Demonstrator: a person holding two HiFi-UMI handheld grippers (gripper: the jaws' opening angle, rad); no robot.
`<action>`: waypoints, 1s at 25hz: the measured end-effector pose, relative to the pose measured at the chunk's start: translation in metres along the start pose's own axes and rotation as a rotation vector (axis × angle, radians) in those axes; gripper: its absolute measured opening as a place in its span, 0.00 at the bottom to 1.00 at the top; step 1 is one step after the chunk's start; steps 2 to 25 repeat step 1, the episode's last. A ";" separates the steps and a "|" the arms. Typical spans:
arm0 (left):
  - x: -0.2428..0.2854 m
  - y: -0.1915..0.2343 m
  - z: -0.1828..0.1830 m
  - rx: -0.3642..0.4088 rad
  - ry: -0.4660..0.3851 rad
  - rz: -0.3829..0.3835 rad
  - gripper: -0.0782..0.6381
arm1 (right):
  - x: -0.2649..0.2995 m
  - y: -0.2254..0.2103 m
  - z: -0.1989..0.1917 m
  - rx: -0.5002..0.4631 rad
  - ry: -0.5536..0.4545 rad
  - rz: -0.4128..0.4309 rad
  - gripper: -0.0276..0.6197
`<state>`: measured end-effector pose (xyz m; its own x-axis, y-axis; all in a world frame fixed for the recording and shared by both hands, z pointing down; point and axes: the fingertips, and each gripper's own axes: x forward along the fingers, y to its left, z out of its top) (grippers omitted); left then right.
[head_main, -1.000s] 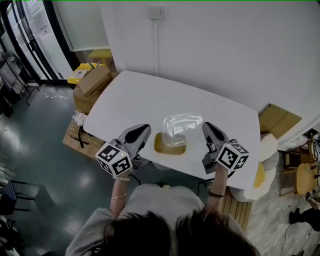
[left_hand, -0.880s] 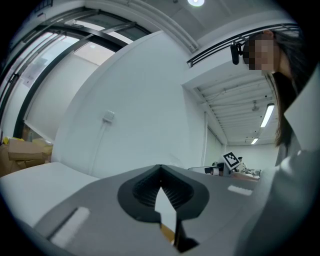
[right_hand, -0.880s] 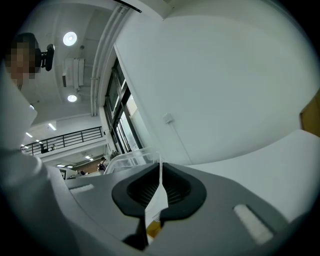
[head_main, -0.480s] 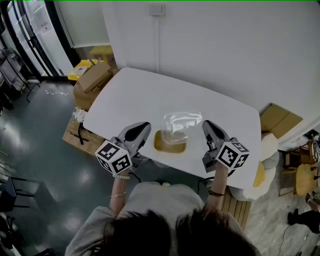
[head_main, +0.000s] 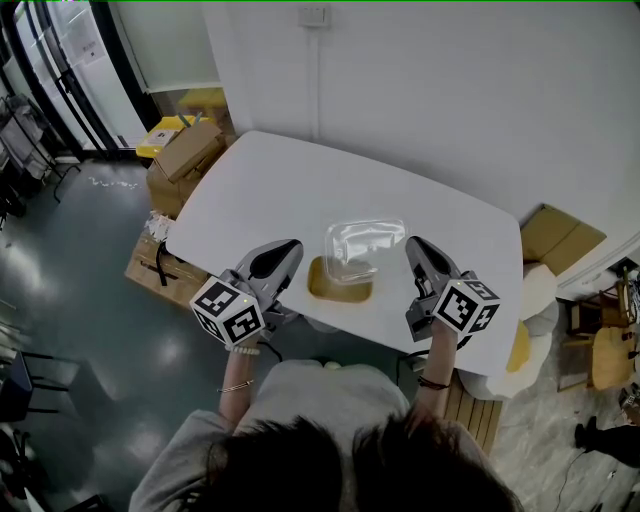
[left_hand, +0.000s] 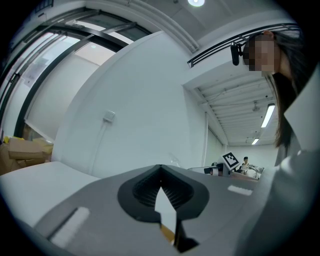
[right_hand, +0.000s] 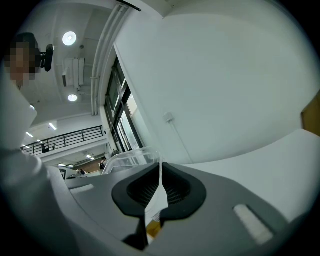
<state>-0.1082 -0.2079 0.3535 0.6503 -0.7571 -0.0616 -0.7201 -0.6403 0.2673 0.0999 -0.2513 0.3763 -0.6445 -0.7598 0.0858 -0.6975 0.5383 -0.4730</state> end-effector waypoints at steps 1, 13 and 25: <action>0.000 0.000 0.000 0.000 0.000 -0.001 0.10 | 0.000 0.000 0.000 0.000 0.001 0.000 0.09; 0.000 0.000 0.000 0.000 0.000 -0.001 0.10 | 0.000 0.000 0.000 0.000 0.001 0.000 0.09; 0.000 0.000 0.000 0.000 0.000 -0.001 0.10 | 0.000 0.000 0.000 0.000 0.001 0.000 0.09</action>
